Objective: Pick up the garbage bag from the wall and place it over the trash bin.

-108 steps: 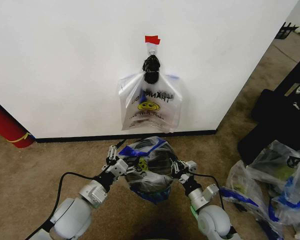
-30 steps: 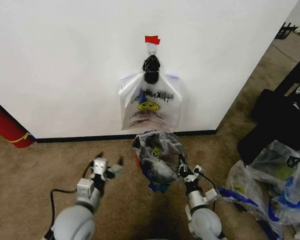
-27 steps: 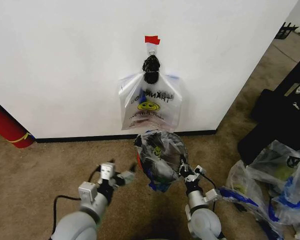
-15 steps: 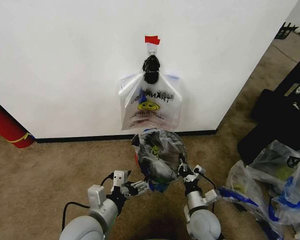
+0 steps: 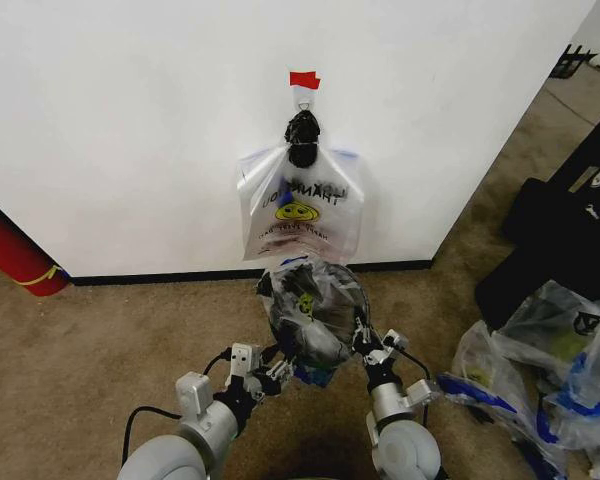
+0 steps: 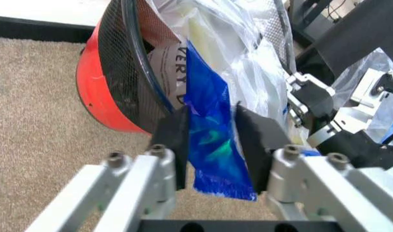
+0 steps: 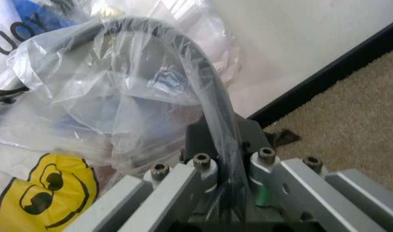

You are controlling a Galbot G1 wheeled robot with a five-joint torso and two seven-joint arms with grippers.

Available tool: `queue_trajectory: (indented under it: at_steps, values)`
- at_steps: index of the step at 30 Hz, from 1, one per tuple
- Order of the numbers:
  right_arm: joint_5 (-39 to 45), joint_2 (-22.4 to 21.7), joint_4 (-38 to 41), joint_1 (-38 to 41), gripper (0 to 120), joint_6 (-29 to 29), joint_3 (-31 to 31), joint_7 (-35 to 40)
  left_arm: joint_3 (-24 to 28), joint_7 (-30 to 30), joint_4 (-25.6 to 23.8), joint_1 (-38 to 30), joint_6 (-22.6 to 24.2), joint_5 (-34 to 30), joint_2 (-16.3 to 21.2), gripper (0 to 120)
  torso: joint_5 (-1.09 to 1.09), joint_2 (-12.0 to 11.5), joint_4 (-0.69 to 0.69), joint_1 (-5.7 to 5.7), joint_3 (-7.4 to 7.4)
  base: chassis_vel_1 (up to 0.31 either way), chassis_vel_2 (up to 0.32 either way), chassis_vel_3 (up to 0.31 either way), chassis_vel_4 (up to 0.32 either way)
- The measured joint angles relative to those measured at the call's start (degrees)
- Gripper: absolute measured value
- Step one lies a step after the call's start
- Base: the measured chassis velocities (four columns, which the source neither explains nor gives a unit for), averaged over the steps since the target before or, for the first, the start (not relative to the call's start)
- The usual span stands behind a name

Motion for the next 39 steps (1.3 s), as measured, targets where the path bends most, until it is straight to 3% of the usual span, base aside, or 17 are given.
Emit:
queue_trajectory:
  at_steps: [3, 8, 14, 19, 27, 33, 39]
  values:
    - [-0.01, -0.01, -0.05, 0.1, 0, -0.01, 0.12, -0.01, -0.02, 0.0, -0.04, -0.08, 0.21, 0.09, 0.11, 12, 0.0, 0.0, 0.0, 0.0, 0.0, 0.0, 0.0, 0.0, 0.0]
    - [0.26, -0.04, -0.05, 0.44, 0, -0.21, 0.43, 0.45, -0.14, -0.43, 1.22, -0.33, 0.67, 2.41, 0.4, 0, 0.0, 0.0, 0.0, 0.0, 0.0, 0.0, 0.0, 0.0, 0.0]
    - [2.12, -0.07, 1.79, 0.33, 0, -1.59, 0.58, 2.12, 0.0, -0.2, 6.32, -0.54, -0.06, 11.92, 1.04, 0, 0.0, 0.0, 0.0, 0.0, 0.0, 0.0, 0.0, 0.0, 0.0]
    - [3.89, -0.39, 6.03, -0.98, 0, -4.24, -0.25, 4.13, 0.19, 1.41, 12.17, -1.72, -3.95, 21.11, 1.01, 0, 0.0, 0.0, 0.0, 0.0, 0.0, 0.0, 0.0, 0.0, 0.0]
    - [5.35, -1.0, 10.01, -2.2, 0, -8.65, -1.63, 7.38, -0.36, 1.38, 17.66, -4.09, -8.9, 28.82, 1.08, 0, -0.01, 0.0, 0.0, 0.0, 0.0, 0.0, 0.0, 0.0, 0.0]
    - [4.96, -0.02, 9.21, -1.32, 0, -9.1, -2.62, 7.81, -0.27, 1.84, 18.31, -3.98, -12.79, 27.34, 1.63, 1, -0.01, 0.0, 0.0, 0.0, 0.0, 0.0, 0.0, 0.0, 0.0]
    - [4.62, 1.77, 5.73, 1.03, 0, -9.01, -2.72, 7.79, -0.8, 2.51, 18.22, -3.87, -13.48, 27.88, 2.45, 21, 0.0, 0.0, 0.0, 0.0, 0.0, 0.0, 0.0, 0.0, 0.0]
